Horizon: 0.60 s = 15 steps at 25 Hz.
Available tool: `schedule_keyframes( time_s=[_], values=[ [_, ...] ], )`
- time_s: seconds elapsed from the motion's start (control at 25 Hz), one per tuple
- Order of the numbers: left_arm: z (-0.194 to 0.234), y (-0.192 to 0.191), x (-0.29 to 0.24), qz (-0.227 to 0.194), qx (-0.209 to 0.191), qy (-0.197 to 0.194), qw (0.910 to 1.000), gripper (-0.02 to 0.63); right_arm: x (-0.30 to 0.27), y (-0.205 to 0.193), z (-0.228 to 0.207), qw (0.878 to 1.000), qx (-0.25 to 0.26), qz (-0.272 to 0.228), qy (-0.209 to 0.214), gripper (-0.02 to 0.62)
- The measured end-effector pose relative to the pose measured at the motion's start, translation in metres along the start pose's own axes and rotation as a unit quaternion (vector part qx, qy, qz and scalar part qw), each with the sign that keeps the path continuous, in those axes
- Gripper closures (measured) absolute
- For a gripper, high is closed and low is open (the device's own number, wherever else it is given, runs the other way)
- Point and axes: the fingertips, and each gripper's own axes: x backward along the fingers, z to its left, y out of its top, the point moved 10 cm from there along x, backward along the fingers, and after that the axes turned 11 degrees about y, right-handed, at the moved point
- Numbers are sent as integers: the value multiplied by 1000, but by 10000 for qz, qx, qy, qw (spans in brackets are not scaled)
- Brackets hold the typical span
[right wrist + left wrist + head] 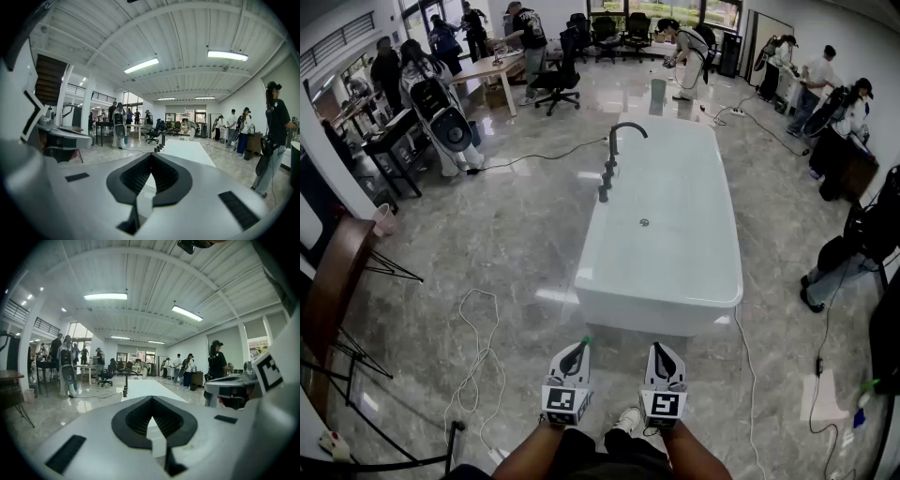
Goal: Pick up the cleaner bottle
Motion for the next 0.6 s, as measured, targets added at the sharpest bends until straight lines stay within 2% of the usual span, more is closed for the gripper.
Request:
schedule_keyframes(
  time_s=[0.12, 0.36, 0.6],
  values=[
    [9, 2, -19, 112, -23, -46, 9999, 603, -19, 6, -3, 10000, -64, 16, -7, 578],
    [19, -4, -66, 287, -162, -180, 9993, 603, -63, -11, -11, 9998, -194, -67, -12, 578],
    [37, -43, -92, 495, -29, -366, 9981, 603, -93, -46, -1, 9992, -378, 91, -116, 578]
  ],
)
